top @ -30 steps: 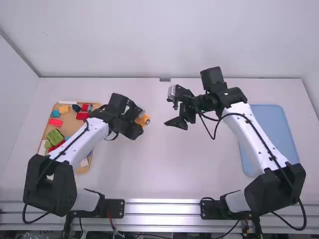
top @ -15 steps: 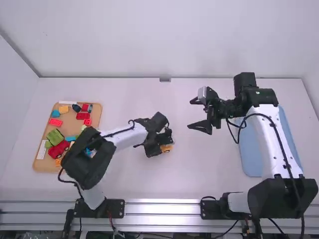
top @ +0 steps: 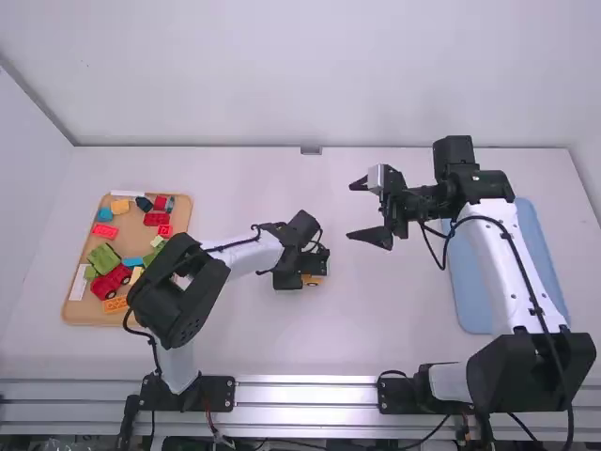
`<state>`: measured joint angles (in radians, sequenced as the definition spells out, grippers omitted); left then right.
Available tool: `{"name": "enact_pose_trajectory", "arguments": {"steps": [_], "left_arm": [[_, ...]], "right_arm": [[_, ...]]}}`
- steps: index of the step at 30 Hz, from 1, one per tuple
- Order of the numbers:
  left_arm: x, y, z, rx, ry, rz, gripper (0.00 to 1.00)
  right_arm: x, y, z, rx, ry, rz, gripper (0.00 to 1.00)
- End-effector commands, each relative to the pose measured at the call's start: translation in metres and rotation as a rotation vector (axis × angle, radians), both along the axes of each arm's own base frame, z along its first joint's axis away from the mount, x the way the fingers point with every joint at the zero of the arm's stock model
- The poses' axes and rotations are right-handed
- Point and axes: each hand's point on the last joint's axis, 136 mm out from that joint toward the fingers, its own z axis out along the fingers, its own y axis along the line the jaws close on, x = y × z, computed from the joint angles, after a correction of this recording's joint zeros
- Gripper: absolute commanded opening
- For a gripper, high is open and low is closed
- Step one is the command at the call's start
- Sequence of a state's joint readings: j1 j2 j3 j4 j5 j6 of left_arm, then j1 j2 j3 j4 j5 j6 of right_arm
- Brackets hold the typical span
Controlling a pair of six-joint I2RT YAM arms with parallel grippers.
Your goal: Assemble lego blocks to make yellow taxi
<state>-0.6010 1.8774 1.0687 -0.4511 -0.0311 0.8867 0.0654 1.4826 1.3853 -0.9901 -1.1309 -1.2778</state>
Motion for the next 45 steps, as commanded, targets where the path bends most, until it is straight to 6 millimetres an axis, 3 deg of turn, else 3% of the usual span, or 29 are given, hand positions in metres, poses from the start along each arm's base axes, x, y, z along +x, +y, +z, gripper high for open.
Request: {"name": "enact_pose_trajectory", "arguments": {"steps": [1,3,10,14,18,21,22,27,29,31,37,39,43,45], "left_arm": [[0.005,-0.004,0.002,-0.012,-0.004,-0.017,0.94],[0.006,-0.004,0.002,-0.013,-0.009,-0.017,1.00],[0.021,0.010,0.008,0.033,-0.068,0.074,0.99],[0.028,0.015,0.030,-0.028,-0.069,0.164,0.99],[0.034,0.031,0.071,-0.188,-0.048,0.264,0.99],[0.035,0.034,0.074,-0.198,-0.051,0.284,0.99],[0.054,0.073,0.108,-0.291,-0.113,0.548,0.99],[0.072,0.143,0.147,-0.428,-0.192,0.959,0.99],[0.074,0.162,0.155,-0.461,-0.210,1.074,0.99],[0.074,0.200,0.168,-0.538,-0.238,1.313,0.99],[0.059,0.277,0.171,-0.635,-0.253,1.772,0.99],[0.054,0.289,0.170,-0.650,-0.246,1.857,0.99],[0.022,0.329,0.159,-0.682,-0.189,2.217,0.99],[0.013,0.338,0.156,-0.676,-0.178,2.286,0.99]], "right_arm": [[-0.003,0.001,0.005,0.019,0.033,-0.014,0.99],[-0.001,0.001,0.006,0.022,0.042,-0.025,0.98],[-0.001,0.001,0.006,0.023,0.034,-0.023,0.98],[0.003,0.002,0.008,0.029,0.035,-0.035,0.98],[0.009,0.012,0.014,0.048,0.050,-0.042,0.99],[0.009,0.013,0.014,0.049,0.049,-0.040,0.98],[0.011,0.029,0.010,0.053,0.039,-0.024,0.99],[0.034,0.060,-0.007,0.029,0.074,-0.141,0.99],[0.041,0.067,-0.011,0.023,0.071,-0.185,0.99],[0.045,0.081,-0.015,0.014,0.046,-0.219,0.99],[0.030,0.108,-0.020,-0.023,-0.008,-0.171,0.99],[0.030,0.110,-0.020,-0.027,-0.014,-0.174,0.99],[0.037,0.122,-0.022,-0.014,-0.028,-0.175,0.99],[0.040,0.125,-0.024,-0.011,-0.010,-0.180,0.98]]}}
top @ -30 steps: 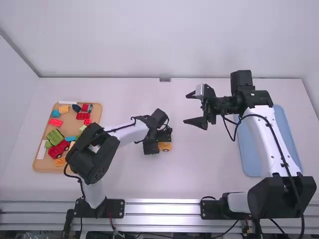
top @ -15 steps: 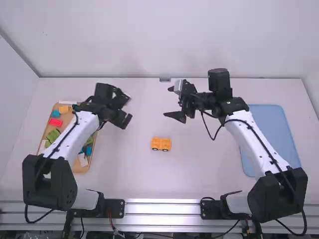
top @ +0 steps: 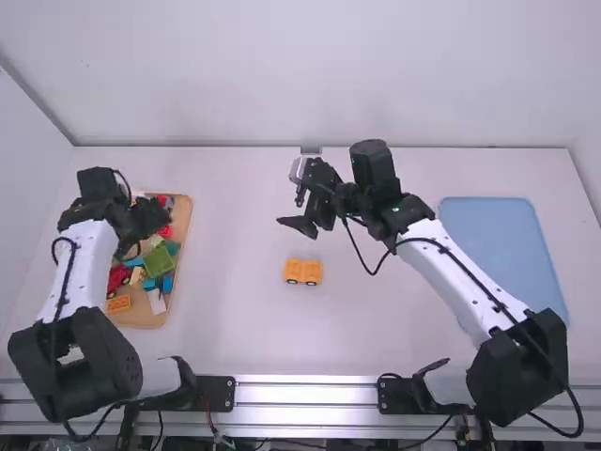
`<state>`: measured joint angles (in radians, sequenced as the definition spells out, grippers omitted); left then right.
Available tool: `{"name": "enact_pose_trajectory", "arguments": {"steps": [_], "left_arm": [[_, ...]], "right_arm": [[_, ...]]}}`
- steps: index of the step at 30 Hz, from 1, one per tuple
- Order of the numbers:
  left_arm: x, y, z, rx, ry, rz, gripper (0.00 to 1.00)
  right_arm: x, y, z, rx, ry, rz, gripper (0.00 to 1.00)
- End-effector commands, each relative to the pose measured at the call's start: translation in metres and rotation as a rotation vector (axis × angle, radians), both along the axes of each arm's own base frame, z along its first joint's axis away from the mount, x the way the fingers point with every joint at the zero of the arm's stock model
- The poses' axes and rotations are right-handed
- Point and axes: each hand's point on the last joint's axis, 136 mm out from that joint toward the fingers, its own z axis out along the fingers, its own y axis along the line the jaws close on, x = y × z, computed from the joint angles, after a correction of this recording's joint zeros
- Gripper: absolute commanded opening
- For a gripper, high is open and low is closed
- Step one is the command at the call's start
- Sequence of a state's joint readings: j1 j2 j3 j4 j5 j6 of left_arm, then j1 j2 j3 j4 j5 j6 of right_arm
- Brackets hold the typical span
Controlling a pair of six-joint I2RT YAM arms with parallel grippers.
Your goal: Assemble lego blocks to make yellow taxi
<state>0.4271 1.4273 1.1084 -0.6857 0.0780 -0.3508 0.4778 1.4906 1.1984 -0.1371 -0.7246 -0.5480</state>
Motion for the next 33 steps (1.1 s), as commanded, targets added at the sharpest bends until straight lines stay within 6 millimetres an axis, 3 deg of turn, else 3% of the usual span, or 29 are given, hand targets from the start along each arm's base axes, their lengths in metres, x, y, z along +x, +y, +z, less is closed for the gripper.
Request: {"name": "enact_pose_trajectory", "arguments": {"steps": [1,7,10,14,17,20,26,33], "left_arm": [[-0.012,0.018,0.007,-0.060,-0.018,0.202,0.99],[-0.056,0.055,-0.001,-0.006,0.088,0.492,0.99],[-0.063,0.066,0.000,0.021,0.092,0.531,0.99],[-0.058,0.077,0.002,0.041,0.052,0.532,0.99],[-0.051,0.069,0.002,0.034,0.051,0.424,0.99],[-0.054,0.072,0.002,0.045,0.059,0.443,0.99],[-0.024,0.072,0.014,0.080,-0.048,0.269,0.99],[-0.024,0.076,0.020,0.067,-0.061,0.330,0.99]], "right_arm": [[0.009,0.004,-0.009,-0.007,0.055,-0.020,0.99],[0.023,0.017,-0.022,-0.020,0.146,0.009,0.98],[0.027,0.019,-0.024,-0.025,0.160,0.010,0.98],[0.026,0.019,-0.027,-0.038,0.144,0.023,0.99],[0.025,0.018,-0.029,-0.048,0.134,0.030,0.99],[0.025,0.018,-0.029,-0.048,0.132,0.029,0.99],[0.031,0.013,-0.029,-0.050,0.127,0.010,0.99],[0.028,0.017,-0.022,-0.020,0.118,0.041,0.99]]}}
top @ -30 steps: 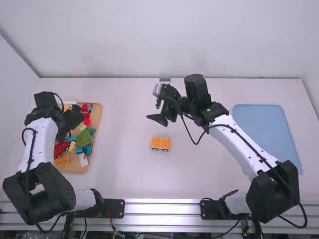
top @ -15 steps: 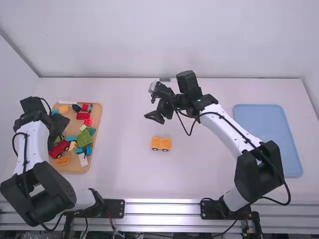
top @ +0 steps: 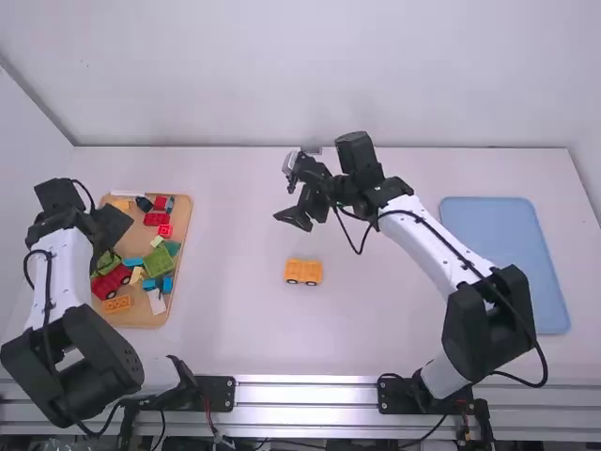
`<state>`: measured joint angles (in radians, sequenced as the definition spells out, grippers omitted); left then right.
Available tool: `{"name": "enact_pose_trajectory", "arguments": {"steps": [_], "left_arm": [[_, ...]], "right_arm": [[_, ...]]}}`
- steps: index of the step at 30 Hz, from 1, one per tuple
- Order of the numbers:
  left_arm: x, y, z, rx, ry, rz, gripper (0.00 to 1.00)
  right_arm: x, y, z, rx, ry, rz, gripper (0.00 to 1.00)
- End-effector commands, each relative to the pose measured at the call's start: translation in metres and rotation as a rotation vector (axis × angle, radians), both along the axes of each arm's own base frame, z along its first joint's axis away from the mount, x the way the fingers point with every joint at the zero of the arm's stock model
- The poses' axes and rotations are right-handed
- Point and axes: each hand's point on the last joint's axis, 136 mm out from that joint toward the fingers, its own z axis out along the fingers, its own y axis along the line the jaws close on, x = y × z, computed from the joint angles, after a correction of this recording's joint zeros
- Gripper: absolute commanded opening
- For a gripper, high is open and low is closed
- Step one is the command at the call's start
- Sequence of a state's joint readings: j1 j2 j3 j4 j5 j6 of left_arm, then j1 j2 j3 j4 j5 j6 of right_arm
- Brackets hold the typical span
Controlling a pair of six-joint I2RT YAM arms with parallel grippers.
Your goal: Assemble lego blocks to make yellow taxi
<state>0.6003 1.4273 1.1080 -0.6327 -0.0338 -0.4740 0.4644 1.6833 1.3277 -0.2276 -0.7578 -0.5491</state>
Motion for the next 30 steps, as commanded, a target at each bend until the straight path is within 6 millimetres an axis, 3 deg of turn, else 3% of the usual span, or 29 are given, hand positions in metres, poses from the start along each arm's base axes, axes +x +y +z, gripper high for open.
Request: {"name": "enact_pose_trajectory", "arguments": {"steps": [1,6,12,23,30], "left_arm": [[0.008,0.003,0.018,0.018,-0.041,-0.007,0.99],[0.029,0.012,0.030,0.005,-0.015,-0.048,0.99],[0.056,0.031,0.028,-0.023,0.062,-0.073,0.99],[0.114,0.072,0.013,-0.083,0.171,-0.103,0.99],[0.139,0.087,-0.013,-0.125,0.219,-0.103,0.99]], "right_arm": [[0.001,0.005,0.018,0.039,-0.031,0.026,0.99],[-0.001,0.012,0.021,0.044,-0.056,0.036,0.99],[-0.002,0.013,0.022,0.045,-0.059,0.039,0.98],[0.001,0.010,0.021,0.042,-0.052,0.027,0.99],[0.000,0.010,0.020,0.041,-0.048,0.027,0.98]]}}
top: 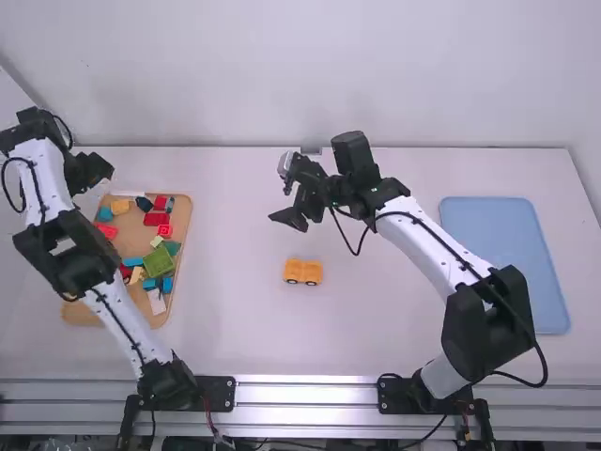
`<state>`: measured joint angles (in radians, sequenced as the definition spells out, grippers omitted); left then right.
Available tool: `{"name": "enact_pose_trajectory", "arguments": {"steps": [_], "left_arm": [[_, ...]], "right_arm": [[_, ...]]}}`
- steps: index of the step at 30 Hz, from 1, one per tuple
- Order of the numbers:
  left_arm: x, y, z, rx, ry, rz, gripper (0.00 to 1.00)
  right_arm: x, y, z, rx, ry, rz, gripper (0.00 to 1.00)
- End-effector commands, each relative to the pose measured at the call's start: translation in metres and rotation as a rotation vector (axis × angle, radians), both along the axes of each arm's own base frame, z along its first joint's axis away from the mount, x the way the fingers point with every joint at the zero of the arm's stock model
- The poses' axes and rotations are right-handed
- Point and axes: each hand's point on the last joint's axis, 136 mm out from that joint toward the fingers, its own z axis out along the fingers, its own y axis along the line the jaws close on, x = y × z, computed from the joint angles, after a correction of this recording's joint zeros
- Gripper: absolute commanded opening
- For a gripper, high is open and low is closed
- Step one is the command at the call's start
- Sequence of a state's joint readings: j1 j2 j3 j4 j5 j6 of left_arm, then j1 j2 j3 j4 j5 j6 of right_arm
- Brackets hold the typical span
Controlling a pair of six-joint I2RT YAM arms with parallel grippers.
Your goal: Assemble lego blocks to make yellow taxi
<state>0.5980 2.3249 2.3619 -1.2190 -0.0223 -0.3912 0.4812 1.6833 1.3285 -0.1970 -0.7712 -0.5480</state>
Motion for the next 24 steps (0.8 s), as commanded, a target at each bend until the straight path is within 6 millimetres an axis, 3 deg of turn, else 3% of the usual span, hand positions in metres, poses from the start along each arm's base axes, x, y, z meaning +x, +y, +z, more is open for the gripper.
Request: {"name": "enact_pose_trajectory", "arguments": {"steps": [1,6,16,24], "left_arm": [[0.009,0.002,-0.018,-0.018,0.023,-0.019,0.99],[0.010,0.005,-0.039,-0.032,0.052,0.005,1.00],[0.003,0.002,-0.061,-0.064,0.090,0.030,0.99],[0.013,0.008,-0.085,-0.055,0.048,0.088,1.00]], "right_arm": [[0.004,0.001,0.014,0.020,-0.021,-0.002,0.99],[0.003,0.002,0.014,0.025,0.001,-0.006,0.98],[-0.003,0.005,0.011,0.015,0.014,0.005,0.98],[-0.003,0.005,0.011,0.015,0.014,0.005,0.99]]}}
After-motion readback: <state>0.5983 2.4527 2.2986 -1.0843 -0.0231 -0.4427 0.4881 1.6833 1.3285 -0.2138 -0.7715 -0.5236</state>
